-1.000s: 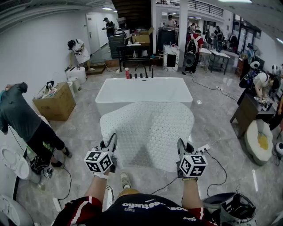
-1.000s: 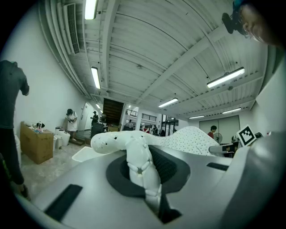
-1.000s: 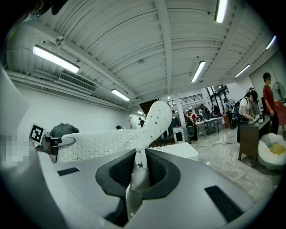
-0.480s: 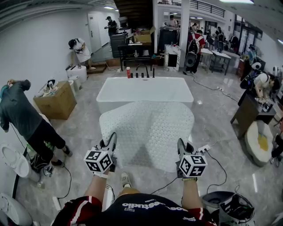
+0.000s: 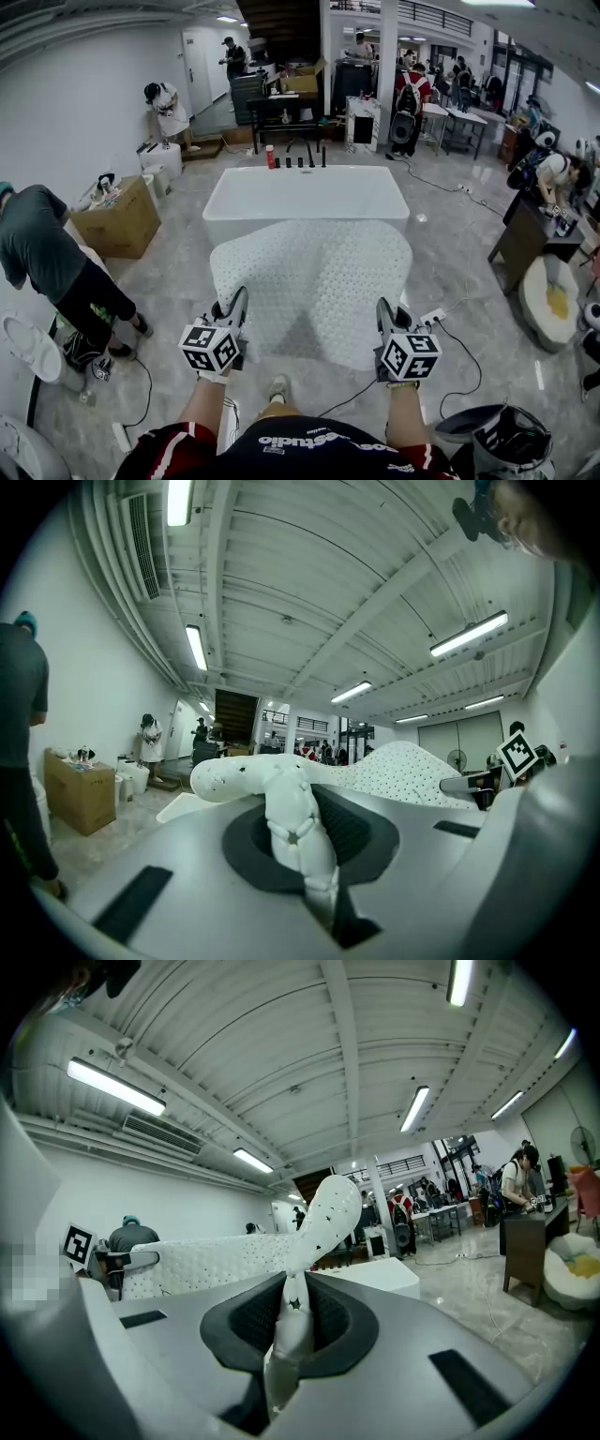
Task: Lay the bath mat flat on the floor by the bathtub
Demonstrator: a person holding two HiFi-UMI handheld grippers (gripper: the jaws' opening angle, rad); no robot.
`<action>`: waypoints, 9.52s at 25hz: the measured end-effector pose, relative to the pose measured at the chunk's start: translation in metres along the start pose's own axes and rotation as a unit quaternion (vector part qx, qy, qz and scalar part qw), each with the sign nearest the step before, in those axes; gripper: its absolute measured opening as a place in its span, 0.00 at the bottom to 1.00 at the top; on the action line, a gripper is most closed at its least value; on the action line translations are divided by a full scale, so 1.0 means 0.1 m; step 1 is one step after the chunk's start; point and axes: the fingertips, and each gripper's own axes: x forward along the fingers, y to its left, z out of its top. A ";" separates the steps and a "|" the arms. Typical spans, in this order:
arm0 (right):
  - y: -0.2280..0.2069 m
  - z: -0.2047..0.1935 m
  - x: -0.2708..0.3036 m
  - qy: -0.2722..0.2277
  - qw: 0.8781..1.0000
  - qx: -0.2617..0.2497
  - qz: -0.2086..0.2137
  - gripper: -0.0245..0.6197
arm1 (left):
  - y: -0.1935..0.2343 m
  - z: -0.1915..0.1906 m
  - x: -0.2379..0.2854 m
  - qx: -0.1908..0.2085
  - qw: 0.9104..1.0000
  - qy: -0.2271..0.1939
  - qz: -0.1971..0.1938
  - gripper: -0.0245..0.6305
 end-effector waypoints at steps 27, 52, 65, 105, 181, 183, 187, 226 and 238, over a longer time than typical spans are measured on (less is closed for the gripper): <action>-0.05 0.10 0.51 0.014 1.000 -0.008 0.003 0.11 | 0.30 0.05 0.39 -0.035 0.999 0.004 0.003 0.09; -0.10 0.23 1.76 0.040 0.999 -0.008 -0.016 0.11 | 1.21 0.09 1.42 -0.056 0.998 0.012 -0.001 0.09; -0.07 0.36 2.48 0.033 0.999 -0.009 -0.024 0.11 | 1.71 0.21 2.00 -0.062 0.998 0.005 -0.008 0.09; 0.32 0.49 3.72 0.047 0.997 -0.027 -0.047 0.11 | 2.85 0.27 2.76 -0.086 0.996 -0.010 -0.022 0.09; -1.83 -0.56 5.67 0.101 0.994 -0.004 -0.029 0.10 | 2.91 -1.08 5.05 -0.040 0.997 0.050 0.032 0.09; -1.85 -0.68 5.71 0.094 0.995 0.006 -0.031 0.11 | 2.94 -1.18 5.07 -0.035 0.998 0.048 0.032 0.09; -1.85 -0.91 5.74 0.083 0.996 0.009 -0.031 0.10 | 3.01 -1.41 5.07 -0.037 0.998 0.041 0.034 0.09; -2.46 -4.41 6.61 0.057 0.996 -0.061 -0.036 0.10 | 3.81 -5.14 5.42 -0.042 0.999 -0.014 0.010 0.09; -2.07 -4.43 6.50 0.059 0.995 -0.066 -0.039 0.10 | 4.07 -5.15 5.07 -0.070 0.997 -0.015 0.002 0.09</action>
